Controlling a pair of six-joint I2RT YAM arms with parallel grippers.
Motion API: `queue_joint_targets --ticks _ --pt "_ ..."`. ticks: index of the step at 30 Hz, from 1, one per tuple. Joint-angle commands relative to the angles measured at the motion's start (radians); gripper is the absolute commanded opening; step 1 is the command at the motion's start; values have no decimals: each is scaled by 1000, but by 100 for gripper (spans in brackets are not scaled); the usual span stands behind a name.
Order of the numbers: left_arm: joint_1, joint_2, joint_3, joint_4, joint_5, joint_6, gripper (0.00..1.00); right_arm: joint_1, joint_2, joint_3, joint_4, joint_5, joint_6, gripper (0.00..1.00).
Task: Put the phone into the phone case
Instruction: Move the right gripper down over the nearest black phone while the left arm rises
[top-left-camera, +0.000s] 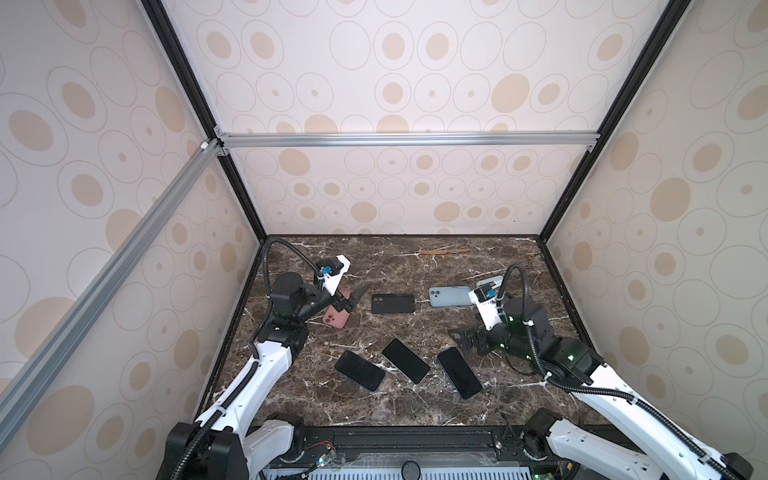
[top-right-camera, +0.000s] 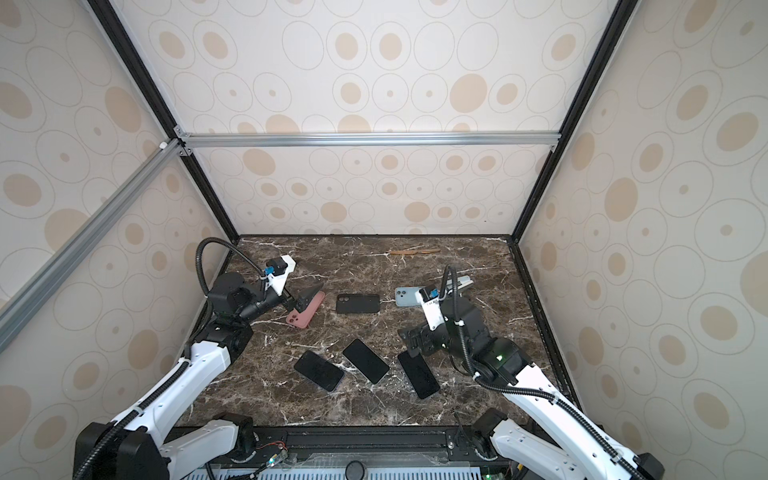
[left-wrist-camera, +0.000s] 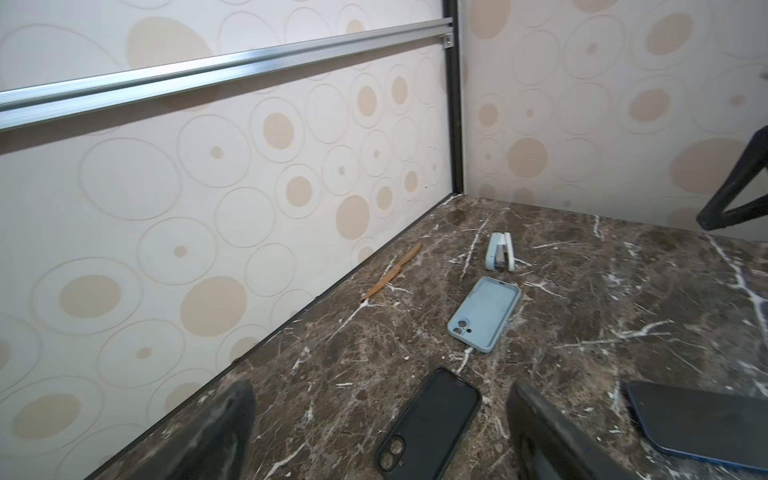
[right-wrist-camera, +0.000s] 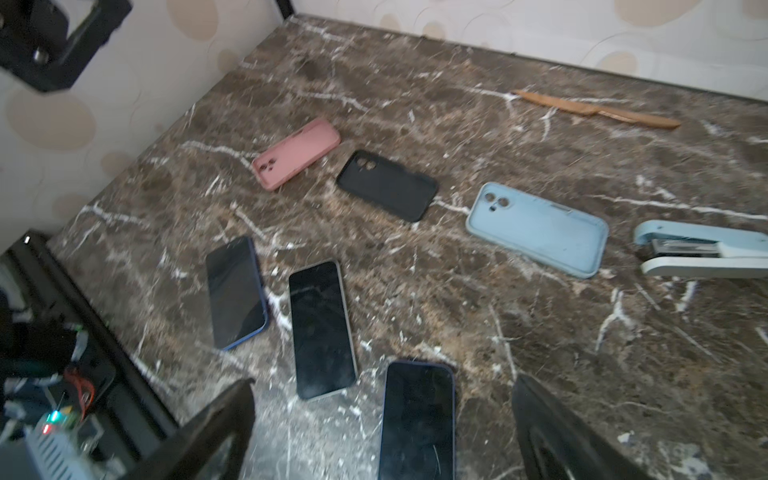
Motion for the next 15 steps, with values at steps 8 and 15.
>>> queue_joint_targets --ticks 8,15 --pt "-22 -10 -21 -9 120 121 95 290 39 22 -300 164 174 98" --pt "-21 -35 30 -233 54 260 95 371 83 -58 -311 225 331 100"
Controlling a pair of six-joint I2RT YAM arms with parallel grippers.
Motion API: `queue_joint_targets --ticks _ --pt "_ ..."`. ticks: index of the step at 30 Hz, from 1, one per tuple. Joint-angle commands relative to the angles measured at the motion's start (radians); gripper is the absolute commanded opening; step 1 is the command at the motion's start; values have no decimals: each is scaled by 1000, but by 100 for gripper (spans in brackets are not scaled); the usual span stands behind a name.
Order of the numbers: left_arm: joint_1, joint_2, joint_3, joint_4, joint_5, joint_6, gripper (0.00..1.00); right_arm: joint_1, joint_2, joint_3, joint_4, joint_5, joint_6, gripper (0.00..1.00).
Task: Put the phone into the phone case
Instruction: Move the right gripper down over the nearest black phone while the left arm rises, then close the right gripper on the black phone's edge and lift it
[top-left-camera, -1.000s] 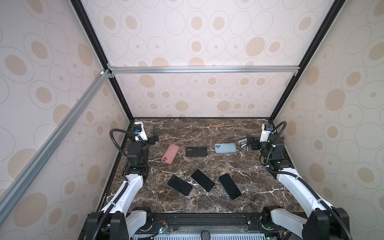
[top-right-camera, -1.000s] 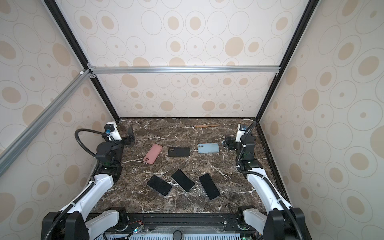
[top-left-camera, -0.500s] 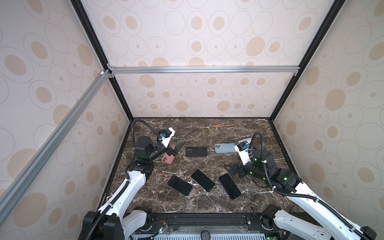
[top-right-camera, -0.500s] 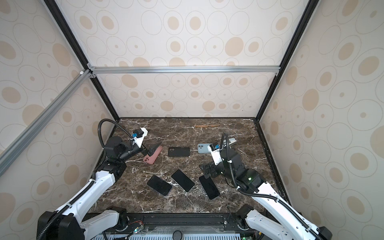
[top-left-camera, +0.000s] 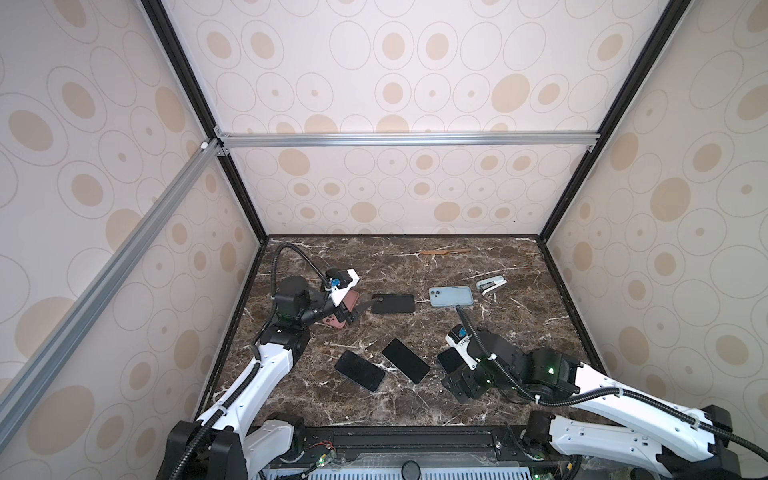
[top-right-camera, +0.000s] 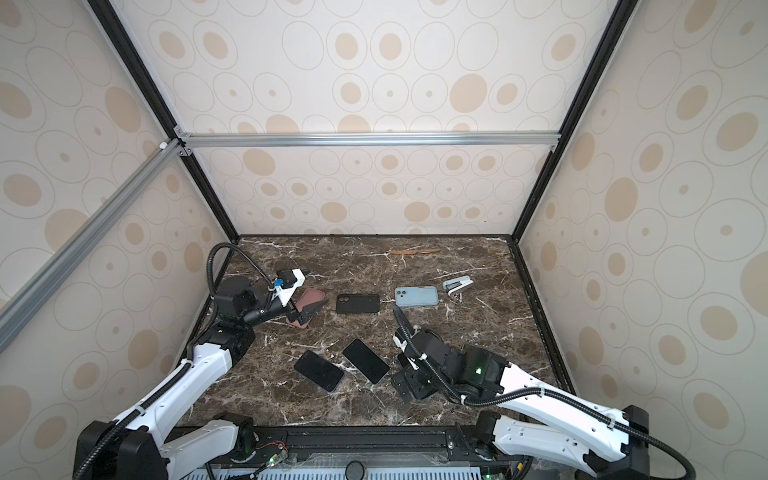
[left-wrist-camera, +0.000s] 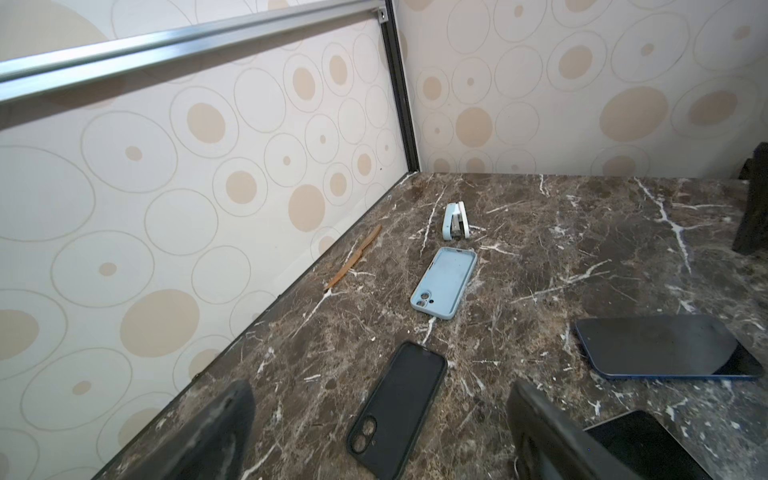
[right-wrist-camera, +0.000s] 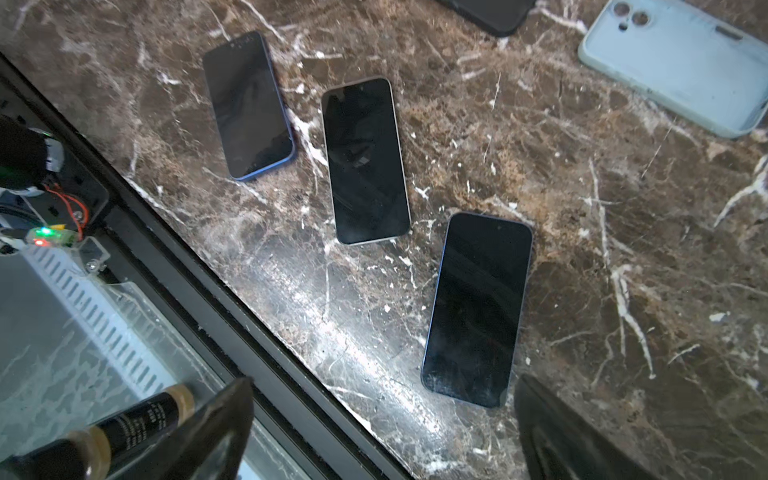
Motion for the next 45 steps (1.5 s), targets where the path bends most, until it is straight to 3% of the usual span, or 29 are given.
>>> queue_joint_targets --ticks 1,8,15,21,31,45 --pt "-4 -38 51 -134 -22 105 95 8 1 -47 -51 62 115 100" --pt "-9 -130 -26 -92 -22 94 99 8 -24 -108 -75 102 227 100" --pt "-12 -92 -2 -49 51 25 99 6 41 -122 -99 163 350 100" --pt "-12 -75 8 -67 55 10 99 -28 74 -162 -92 110 434 100" --pt "-25 -72 -9 -71 23 24 99 -120 192 -167 -21 8 378 100" --pt "-60 -95 -26 -129 -84 100 99 -137 382 -119 39 -49 266 100"
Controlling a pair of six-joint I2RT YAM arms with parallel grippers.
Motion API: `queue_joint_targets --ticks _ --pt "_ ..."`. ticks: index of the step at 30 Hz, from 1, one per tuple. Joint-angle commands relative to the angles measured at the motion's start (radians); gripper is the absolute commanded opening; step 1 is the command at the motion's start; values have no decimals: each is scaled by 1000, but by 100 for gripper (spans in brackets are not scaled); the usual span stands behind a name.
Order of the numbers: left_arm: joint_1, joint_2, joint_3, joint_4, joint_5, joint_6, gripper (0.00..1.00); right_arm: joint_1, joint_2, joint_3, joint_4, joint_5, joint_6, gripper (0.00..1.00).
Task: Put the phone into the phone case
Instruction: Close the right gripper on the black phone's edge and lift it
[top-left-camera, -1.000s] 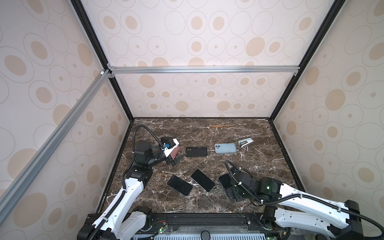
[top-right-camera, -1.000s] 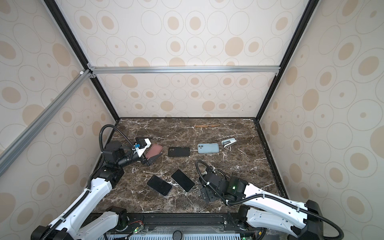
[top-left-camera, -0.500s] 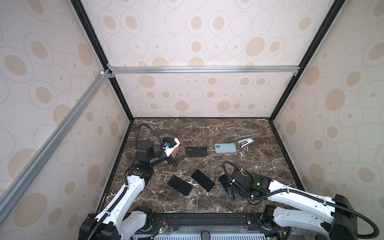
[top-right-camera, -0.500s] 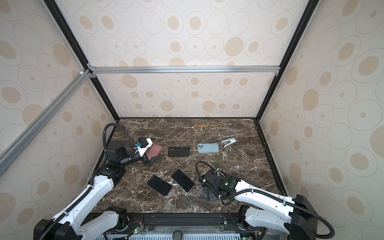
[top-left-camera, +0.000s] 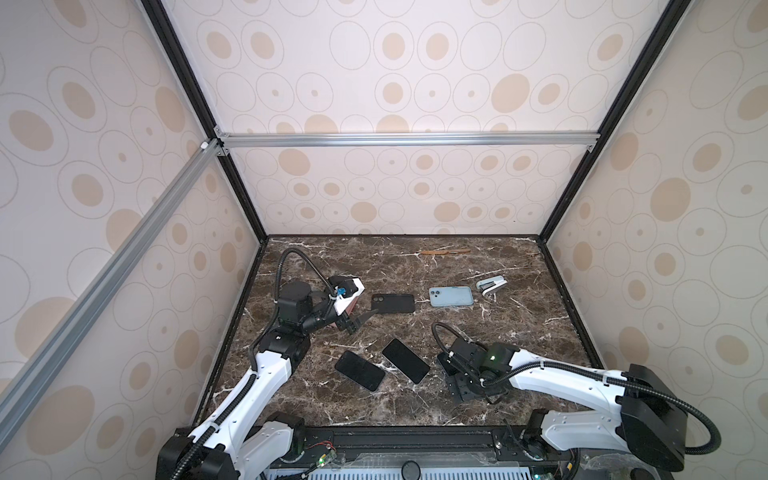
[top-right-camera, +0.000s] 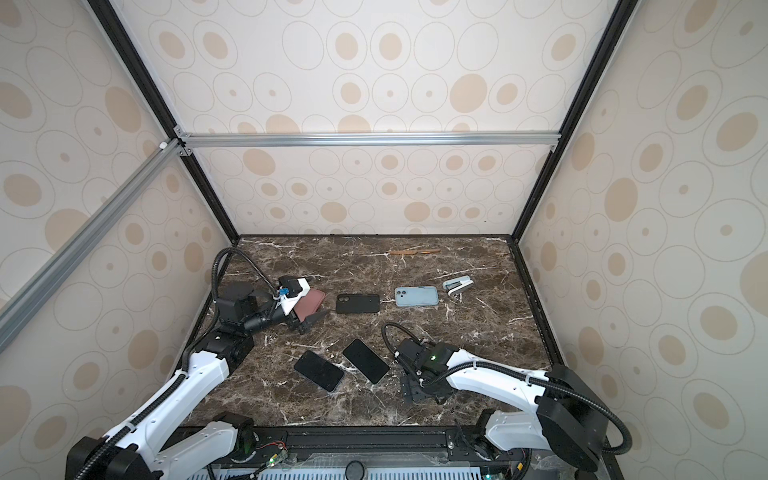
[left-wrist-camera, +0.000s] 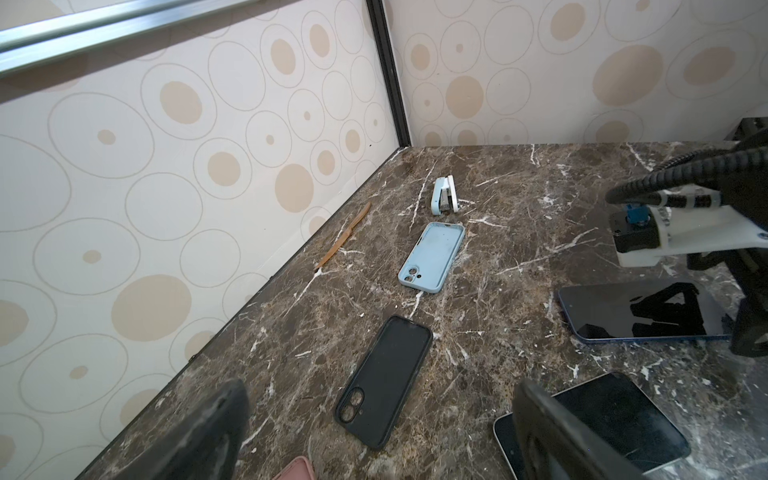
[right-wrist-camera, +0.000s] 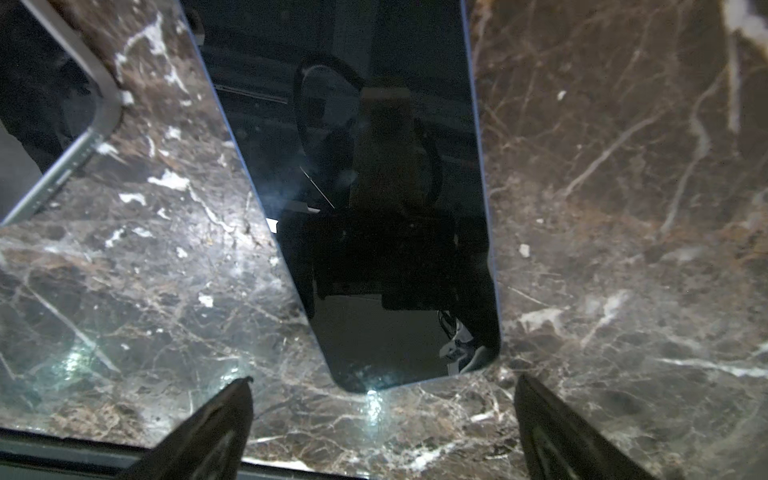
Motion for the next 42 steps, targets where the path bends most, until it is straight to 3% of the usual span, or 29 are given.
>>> queue_joint_targets --ticks 1,6,19,30,42 --pt "-10 -21 0 -24 -19 46 99 -4 31 34 8 -17 -37 100" --pt "-11 -19 -1 -29 -24 52 99 -12 80 52 13 -23 -71 100" --pt "-11 -17 3 -51 -58 75 99 -192 64 36 26 -99 -184 100" --pt "-12 -22 2 -75 -75 96 99 -196 131 20 124 -199 -241 98" --pt "-15 -77 -9 -59 -66 91 98 -196 218 29 93 -155 -261 94"
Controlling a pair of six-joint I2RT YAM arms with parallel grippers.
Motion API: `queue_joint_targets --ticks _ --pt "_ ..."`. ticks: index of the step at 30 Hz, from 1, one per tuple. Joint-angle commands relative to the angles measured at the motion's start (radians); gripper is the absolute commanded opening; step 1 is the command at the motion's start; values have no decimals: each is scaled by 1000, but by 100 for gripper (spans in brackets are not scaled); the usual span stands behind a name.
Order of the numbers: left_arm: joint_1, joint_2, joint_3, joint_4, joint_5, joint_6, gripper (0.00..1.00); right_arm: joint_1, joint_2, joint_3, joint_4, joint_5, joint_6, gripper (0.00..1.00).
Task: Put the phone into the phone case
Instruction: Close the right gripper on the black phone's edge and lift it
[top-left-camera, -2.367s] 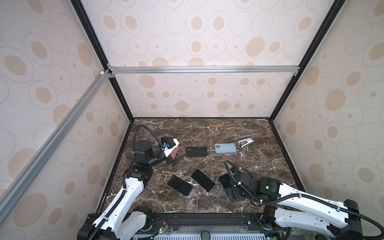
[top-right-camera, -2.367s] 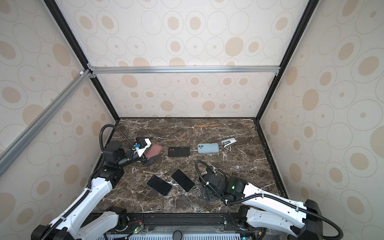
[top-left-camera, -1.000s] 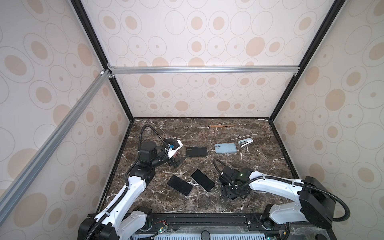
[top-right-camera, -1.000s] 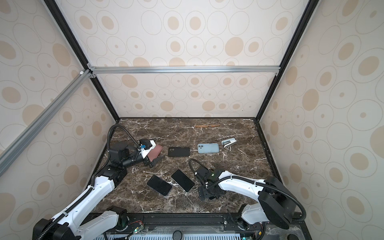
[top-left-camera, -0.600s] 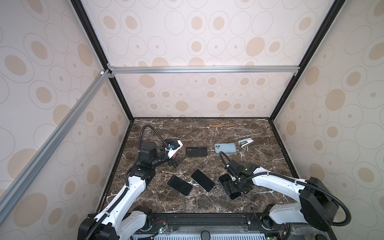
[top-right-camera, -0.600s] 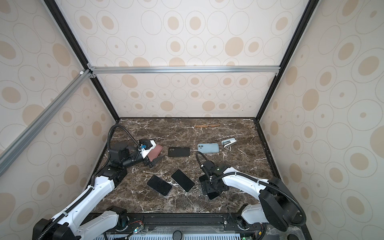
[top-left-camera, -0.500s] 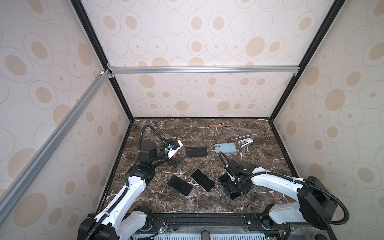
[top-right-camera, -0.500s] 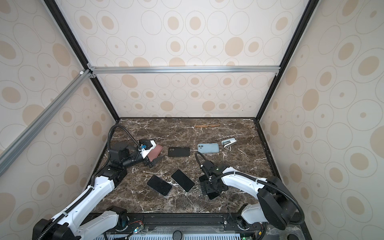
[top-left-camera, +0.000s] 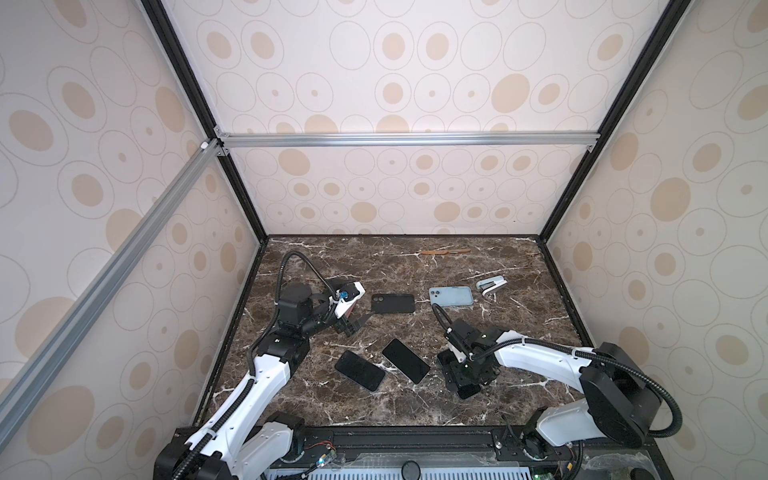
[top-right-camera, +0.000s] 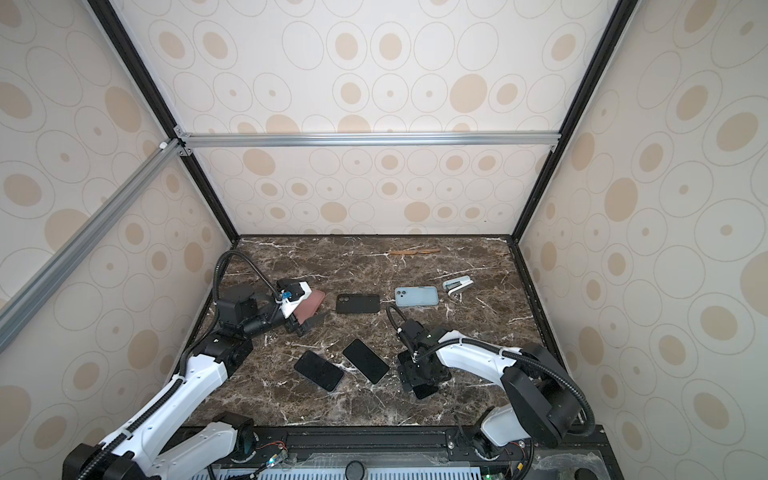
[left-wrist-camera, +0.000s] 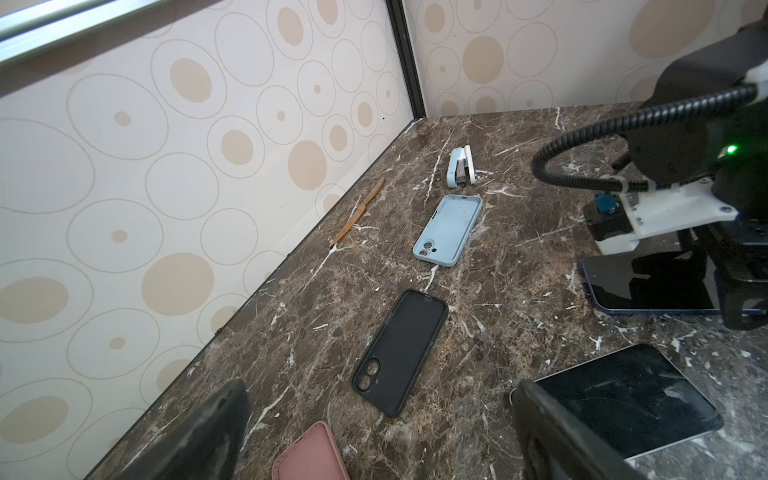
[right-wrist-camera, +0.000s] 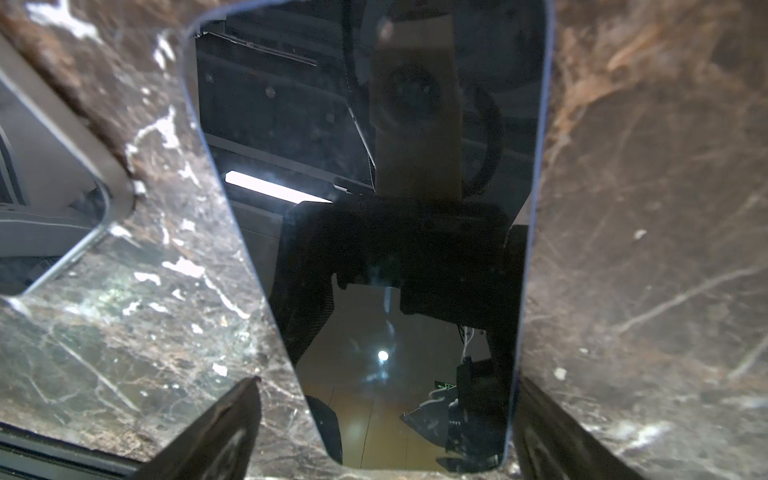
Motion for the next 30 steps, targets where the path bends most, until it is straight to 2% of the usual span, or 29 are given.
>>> queue_joint_targets --ticks 1,9,16,30 --pt "-7 -38 0 4 13 26 98 -2 57 -28 8 7 -10 94" --pt "-7 -86 -13 51 28 6 98 64 96 16 -20 81 11 90" --pt "-7 -102 -16 43 22 15 97 120 83 -3 -20 98 63 85" --pt "-6 -116 -22 56 31 14 95 128 -13 -24 -40 129 60 70"
